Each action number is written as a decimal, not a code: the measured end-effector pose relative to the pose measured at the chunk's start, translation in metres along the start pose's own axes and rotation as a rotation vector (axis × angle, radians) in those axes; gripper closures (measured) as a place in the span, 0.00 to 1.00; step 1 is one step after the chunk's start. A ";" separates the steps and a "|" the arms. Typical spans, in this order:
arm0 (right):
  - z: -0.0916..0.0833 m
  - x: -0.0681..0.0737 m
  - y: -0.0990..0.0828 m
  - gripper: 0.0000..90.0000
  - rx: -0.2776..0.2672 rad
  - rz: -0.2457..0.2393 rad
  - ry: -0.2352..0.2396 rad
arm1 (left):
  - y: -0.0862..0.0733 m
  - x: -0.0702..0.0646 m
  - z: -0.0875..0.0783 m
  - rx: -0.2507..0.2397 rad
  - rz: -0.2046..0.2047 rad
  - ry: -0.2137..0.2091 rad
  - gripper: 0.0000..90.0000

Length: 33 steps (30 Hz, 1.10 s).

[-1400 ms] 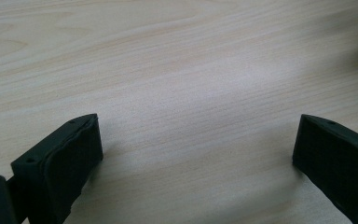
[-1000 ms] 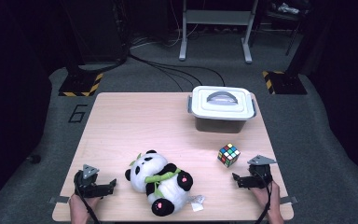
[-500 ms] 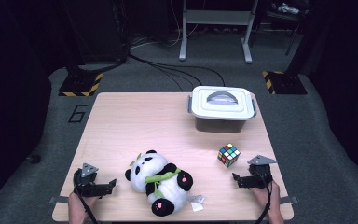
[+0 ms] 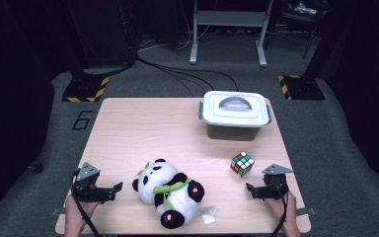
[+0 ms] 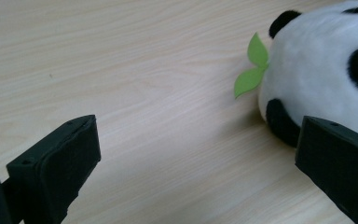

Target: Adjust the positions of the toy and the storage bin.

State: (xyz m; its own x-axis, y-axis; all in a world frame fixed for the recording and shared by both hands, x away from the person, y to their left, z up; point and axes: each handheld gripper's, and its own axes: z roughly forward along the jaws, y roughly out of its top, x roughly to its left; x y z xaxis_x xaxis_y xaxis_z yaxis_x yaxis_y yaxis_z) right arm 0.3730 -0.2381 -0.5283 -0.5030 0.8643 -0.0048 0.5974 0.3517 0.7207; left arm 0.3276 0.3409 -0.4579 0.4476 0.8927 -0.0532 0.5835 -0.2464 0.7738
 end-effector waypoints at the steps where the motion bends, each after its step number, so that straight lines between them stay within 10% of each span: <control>1: 0.000 0.000 0.000 0.04 0.000 0.000 0.000 | 0.003 -0.001 -0.002 -0.006 0.004 -0.007 0.00; 18: 0.000 0.000 0.000 0.04 -0.001 0.000 -0.002 | 0.050 -0.040 -0.024 -0.069 0.132 -0.113 0.00; 33: 0.000 0.000 0.000 0.04 0.000 0.004 -0.002 | 0.059 -0.089 -0.013 -0.072 0.225 -0.255 0.00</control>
State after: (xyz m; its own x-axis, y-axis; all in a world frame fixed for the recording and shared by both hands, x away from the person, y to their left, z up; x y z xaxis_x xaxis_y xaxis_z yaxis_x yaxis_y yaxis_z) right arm 0.3727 -0.2377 -0.5283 -0.4997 0.8662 -0.0032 0.5992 0.3484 0.7208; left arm 0.3132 0.2517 -0.3994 0.7197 0.6938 -0.0255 0.4060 -0.3908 0.8261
